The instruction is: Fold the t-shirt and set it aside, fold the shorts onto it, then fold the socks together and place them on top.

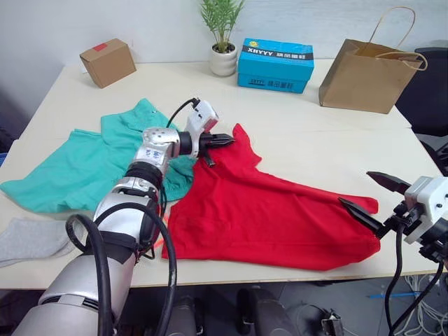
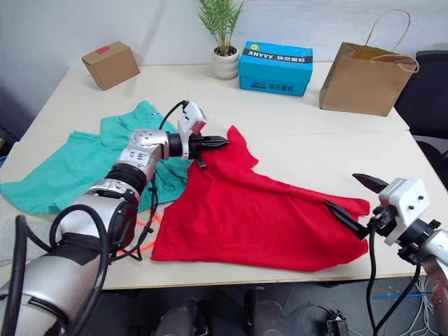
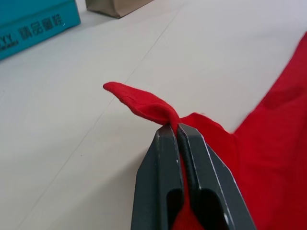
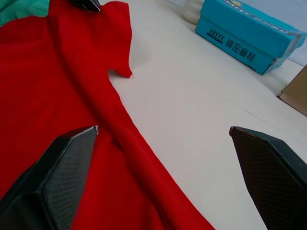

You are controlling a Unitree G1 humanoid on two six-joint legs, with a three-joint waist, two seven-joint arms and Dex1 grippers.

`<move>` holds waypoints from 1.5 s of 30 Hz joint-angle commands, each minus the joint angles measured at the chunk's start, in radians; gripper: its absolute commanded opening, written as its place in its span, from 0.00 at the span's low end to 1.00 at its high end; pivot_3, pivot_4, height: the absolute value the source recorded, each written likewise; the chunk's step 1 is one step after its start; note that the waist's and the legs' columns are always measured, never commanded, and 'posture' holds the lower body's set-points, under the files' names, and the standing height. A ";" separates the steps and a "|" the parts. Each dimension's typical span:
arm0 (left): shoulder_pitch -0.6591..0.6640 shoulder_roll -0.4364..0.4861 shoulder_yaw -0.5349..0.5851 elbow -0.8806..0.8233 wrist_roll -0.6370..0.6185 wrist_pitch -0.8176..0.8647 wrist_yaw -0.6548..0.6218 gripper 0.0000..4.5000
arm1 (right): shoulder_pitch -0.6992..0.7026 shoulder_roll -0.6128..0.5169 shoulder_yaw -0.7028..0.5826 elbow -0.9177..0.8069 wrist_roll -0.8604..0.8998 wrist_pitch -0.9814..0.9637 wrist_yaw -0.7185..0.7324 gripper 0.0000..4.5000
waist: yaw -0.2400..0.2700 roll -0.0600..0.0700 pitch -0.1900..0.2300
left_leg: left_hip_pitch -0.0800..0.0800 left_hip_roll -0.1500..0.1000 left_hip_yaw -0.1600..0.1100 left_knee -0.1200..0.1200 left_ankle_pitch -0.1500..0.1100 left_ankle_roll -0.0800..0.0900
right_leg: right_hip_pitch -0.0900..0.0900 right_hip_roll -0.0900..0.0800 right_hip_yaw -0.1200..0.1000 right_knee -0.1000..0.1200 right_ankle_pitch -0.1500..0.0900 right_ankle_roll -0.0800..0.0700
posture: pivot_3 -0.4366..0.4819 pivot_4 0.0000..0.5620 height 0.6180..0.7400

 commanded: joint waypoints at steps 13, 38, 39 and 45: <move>0.207 0.088 -0.102 -0.125 0.018 -0.657 -0.239 0.00 | 0.024 0.015 0.010 0.021 -0.005 -0.032 0.013 1.00 | 0.001 0.000 0.000 | 0.000 0.000 -0.001 0.000 0.000 0.001 | 0.000 -0.001 0.000 0.000 0.000 0.000 | 0.48 0.27 1.00; 0.342 0.194 -0.173 -0.298 -0.254 -0.950 -0.588 0.00 | 0.077 0.036 0.001 0.066 -0.023 -0.064 0.020 1.00 | -0.002 0.000 0.000 | 0.000 0.001 -0.002 0.000 -0.001 0.001 | 0.001 0.000 -0.001 -0.001 0.000 0.000 | 0.48 0.27 1.00; 0.352 0.202 -0.196 -0.310 -0.262 -0.973 -0.590 0.00 | 0.080 0.035 0.001 0.069 -0.024 -0.065 0.023 1.00 | -0.001 0.000 0.000 | 0.000 0.001 -0.002 0.000 -0.001 0.001 | 0.001 0.000 -0.001 -0.001 0.000 0.000 | 0.48 0.27 1.00; 0.380 0.239 -0.285 -0.293 -0.266 -1.065 -0.562 0.00 | 0.081 0.039 0.006 0.087 -0.031 -0.067 0.028 1.00 | 0.000 0.000 0.000 | 0.000 0.000 -0.002 0.001 -0.001 0.002 | 0.002 -0.001 -0.001 -0.001 0.000 0.000 | 0.48 0.27 1.00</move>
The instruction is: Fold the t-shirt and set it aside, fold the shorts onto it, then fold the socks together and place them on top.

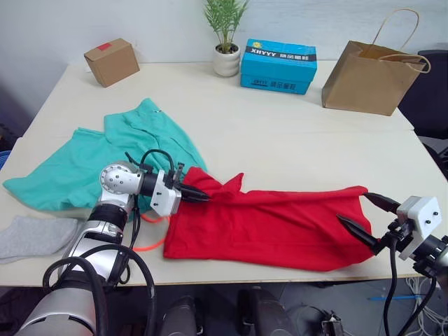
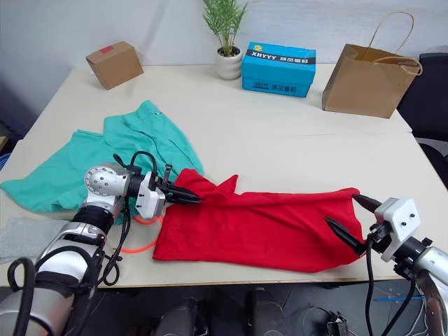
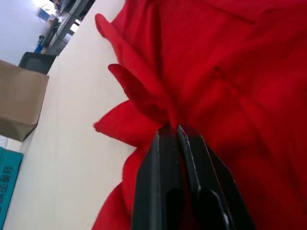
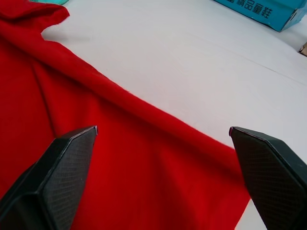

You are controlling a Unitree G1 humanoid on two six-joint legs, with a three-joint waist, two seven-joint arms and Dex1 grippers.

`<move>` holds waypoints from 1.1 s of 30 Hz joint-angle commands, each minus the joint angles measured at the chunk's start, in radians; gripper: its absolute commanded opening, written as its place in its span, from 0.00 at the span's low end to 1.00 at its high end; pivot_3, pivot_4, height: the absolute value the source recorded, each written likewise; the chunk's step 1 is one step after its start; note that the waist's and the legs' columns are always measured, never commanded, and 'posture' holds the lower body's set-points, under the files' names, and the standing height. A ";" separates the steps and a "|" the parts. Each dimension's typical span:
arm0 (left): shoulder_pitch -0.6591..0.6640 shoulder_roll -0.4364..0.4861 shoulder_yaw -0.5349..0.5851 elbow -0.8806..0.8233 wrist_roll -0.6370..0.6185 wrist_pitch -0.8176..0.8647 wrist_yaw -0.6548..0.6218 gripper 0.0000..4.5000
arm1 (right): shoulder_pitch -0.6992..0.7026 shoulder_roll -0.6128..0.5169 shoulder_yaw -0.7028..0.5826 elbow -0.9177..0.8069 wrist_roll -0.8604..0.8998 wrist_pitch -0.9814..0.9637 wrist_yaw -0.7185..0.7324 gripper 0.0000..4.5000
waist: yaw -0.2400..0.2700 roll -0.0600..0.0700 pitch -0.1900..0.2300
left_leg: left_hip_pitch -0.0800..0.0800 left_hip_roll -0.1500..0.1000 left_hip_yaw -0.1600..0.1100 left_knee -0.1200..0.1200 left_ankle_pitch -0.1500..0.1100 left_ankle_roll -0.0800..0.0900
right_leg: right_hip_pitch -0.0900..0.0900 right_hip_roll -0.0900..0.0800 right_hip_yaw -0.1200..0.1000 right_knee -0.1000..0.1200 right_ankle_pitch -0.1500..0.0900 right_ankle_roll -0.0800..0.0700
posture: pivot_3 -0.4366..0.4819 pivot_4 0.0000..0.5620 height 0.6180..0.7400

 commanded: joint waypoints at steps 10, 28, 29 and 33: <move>0.016 0.096 -0.036 -0.055 -0.024 0.292 -0.058 0.21 | 0.014 0.002 -0.002 0.011 0.000 -0.016 0.011 1.00 | -0.005 0.000 0.000 | 0.000 0.000 -0.001 0.000 0.000 0.000 | 0.000 0.001 -0.001 0.000 0.000 0.000 | 0.48 0.27 1.00; 0.294 0.212 0.026 -1.194 -0.132 1.806 0.452 0.83 | 0.013 -0.045 -0.014 0.008 0.070 0.064 0.076 1.00 | 0.001 0.000 0.000 | 0.000 0.000 -0.002 0.000 0.000 0.000 | 0.001 0.000 0.000 0.000 0.000 0.000 | 0.48 0.27 1.00; 0.320 0.196 0.005 -1.241 -0.091 1.819 0.505 0.83 | 0.011 -0.043 -0.009 0.008 0.069 0.062 0.077 1.00 | 0.001 0.000 0.000 | 0.000 0.001 -0.002 0.000 0.000 0.000 | 0.001 0.000 0.000 0.000 0.000 0.000 | 0.48 0.27 1.00; 0.378 0.110 -0.080 -1.301 0.071 1.874 0.724 0.83 | 0.000 -0.037 0.012 0.012 0.067 0.058 0.082 1.00 | 0.000 0.001 -0.001 | 0.001 0.000 -0.002 -0.001 0.000 0.000 | 0.001 0.000 0.001 0.000 0.000 0.000 | 0.48 0.27 1.00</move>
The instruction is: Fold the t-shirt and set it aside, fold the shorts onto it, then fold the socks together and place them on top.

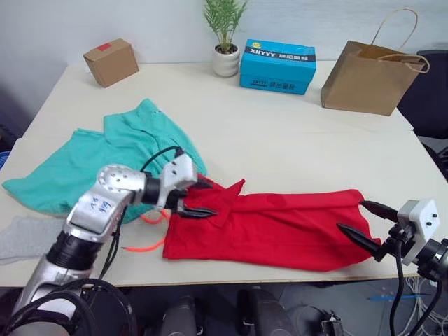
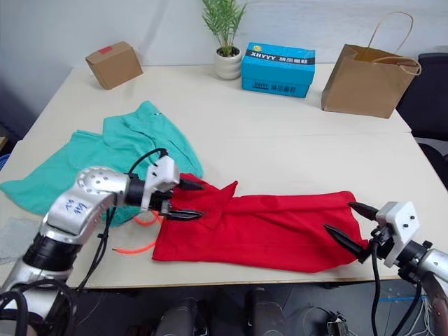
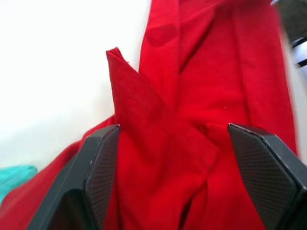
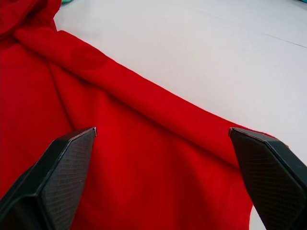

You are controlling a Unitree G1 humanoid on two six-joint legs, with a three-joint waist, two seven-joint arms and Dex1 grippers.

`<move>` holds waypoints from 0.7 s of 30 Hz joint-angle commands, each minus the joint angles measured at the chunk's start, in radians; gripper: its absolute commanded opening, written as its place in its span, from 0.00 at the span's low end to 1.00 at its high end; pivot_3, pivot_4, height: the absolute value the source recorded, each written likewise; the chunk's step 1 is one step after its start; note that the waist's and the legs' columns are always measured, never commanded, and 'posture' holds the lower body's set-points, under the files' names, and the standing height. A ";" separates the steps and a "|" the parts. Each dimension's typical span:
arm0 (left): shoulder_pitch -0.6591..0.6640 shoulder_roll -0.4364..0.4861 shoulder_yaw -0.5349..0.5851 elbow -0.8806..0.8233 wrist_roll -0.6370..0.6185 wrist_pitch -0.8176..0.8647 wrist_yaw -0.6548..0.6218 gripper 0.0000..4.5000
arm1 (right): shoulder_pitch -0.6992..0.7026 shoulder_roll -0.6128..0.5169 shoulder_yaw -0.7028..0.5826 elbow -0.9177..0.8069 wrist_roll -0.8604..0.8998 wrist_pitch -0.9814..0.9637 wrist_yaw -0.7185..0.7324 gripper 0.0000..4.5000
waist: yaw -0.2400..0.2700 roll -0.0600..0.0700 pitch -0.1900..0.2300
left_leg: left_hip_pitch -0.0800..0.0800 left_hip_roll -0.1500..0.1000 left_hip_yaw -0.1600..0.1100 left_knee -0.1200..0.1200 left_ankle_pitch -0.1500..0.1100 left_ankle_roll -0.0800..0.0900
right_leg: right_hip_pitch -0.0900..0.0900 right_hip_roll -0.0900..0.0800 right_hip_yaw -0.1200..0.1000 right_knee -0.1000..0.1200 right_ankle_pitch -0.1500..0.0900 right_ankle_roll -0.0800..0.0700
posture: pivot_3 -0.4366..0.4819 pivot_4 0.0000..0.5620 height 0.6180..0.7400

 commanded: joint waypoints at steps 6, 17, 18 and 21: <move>0.007 -0.122 -0.109 -0.103 0.166 0.162 0.234 0.83 | -0.026 0.001 0.030 -0.010 0.004 -0.016 0.011 1.00 | 0.002 0.000 0.000 | 0.000 0.000 0.000 0.000 0.000 0.000 | 0.000 0.000 0.000 0.000 0.000 0.000 | 0.48 0.27 1.00; 0.051 -0.086 -0.087 -0.107 0.171 0.055 0.203 0.28 | -0.044 0.014 0.042 -0.003 0.000 -0.018 -0.003 1.00 | 0.002 0.000 0.000 | 0.000 0.000 0.000 0.000 0.000 0.000 | 0.000 0.000 0.000 0.000 0.000 0.000 | 0.48 0.27 1.00; 0.049 -0.077 -0.080 -0.090 0.167 0.016 0.186 0.21 | -0.043 0.015 0.043 -0.002 0.000 -0.018 -0.003 1.00 | 0.002 0.000 0.000 | 0.000 0.000 0.000 0.000 0.000 0.000 | 0.000 0.000 0.000 0.000 0.000 0.000 | 0.48 0.27 1.00; 0.047 -0.066 -0.046 -0.052 0.126 -0.065 0.127 0.00 | -0.039 0.019 0.045 -0.002 -0.001 -0.020 -0.003 1.00 | 0.002 0.000 0.000 | 0.000 0.000 0.000 0.000 0.000 0.000 | 0.000 0.000 0.000 0.000 0.000 0.000 | 0.48 0.27 1.00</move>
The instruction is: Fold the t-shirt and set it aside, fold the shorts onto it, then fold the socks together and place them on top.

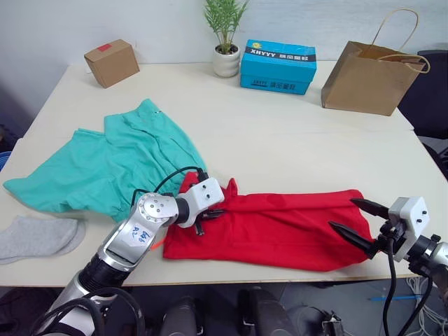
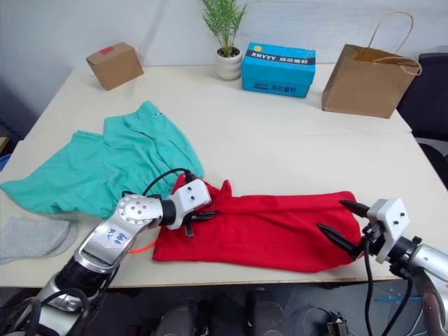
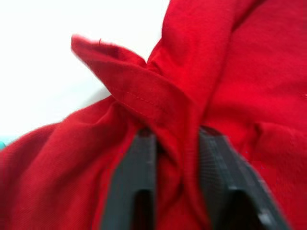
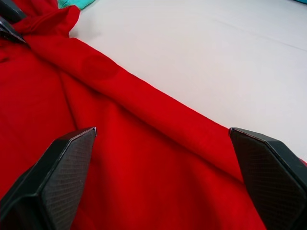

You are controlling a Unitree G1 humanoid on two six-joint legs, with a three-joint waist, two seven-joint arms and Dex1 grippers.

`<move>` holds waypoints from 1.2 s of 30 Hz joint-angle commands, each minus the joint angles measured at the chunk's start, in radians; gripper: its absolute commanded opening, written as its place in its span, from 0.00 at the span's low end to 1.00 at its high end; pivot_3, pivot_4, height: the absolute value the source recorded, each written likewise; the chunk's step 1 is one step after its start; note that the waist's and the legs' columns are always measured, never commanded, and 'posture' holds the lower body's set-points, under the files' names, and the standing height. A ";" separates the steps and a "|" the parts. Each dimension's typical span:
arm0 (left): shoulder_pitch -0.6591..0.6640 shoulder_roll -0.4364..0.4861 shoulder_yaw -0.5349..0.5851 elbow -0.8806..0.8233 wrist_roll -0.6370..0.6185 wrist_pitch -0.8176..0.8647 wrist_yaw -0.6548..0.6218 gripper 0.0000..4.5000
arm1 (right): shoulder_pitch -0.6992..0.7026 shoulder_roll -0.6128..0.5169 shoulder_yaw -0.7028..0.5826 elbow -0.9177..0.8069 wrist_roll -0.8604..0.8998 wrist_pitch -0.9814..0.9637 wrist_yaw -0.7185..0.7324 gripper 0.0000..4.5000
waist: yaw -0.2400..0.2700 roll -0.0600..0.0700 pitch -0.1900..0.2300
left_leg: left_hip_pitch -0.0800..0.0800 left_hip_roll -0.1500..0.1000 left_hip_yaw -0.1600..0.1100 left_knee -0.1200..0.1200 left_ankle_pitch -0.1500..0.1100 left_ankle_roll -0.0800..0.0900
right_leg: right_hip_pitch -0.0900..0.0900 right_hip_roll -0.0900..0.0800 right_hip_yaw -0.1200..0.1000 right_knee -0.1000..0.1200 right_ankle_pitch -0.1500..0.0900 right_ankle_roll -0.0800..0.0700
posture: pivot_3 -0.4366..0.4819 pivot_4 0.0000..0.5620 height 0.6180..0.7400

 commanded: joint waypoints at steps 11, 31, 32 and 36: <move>-0.096 0.082 0.188 0.239 -0.209 -0.326 -0.371 0.00 | 0.025 0.011 0.011 -0.016 0.005 -0.010 0.003 1.00 | -0.001 0.000 0.000 | 0.000 0.000 0.000 0.000 0.000 0.000 | 0.000 0.000 -0.001 0.000 0.000 0.000 | 0.48 0.27 1.00; -0.049 0.136 0.147 0.266 -0.187 -0.406 -0.522 0.30 | 0.024 0.015 0.031 -0.030 -0.002 0.000 -0.023 1.00 | -0.002 0.000 0.000 | 0.000 0.000 0.000 0.000 0.000 0.000 | 0.000 0.000 -0.001 -0.001 0.000 0.000 | 0.48 0.27 1.00; -0.042 0.148 0.163 0.266 -0.196 -0.405 -0.527 0.37 | 0.024 0.014 0.031 -0.028 -0.003 -0.001 -0.021 1.00 | -0.001 0.000 0.000 | -0.001 0.000 0.000 0.000 0.000 0.000 | 0.000 0.000 -0.001 -0.001 0.000 0.000 | 0.48 0.27 1.00; -0.010 0.205 0.161 0.258 -0.174 -0.416 -0.548 0.56 | 0.022 0.013 0.031 -0.023 -0.003 -0.003 -0.018 1.00 | -0.004 0.000 0.000 | 0.000 0.001 0.000 -0.001 0.000 0.000 | 0.000 0.000 0.000 -0.001 0.000 0.000 | 0.48 0.27 1.00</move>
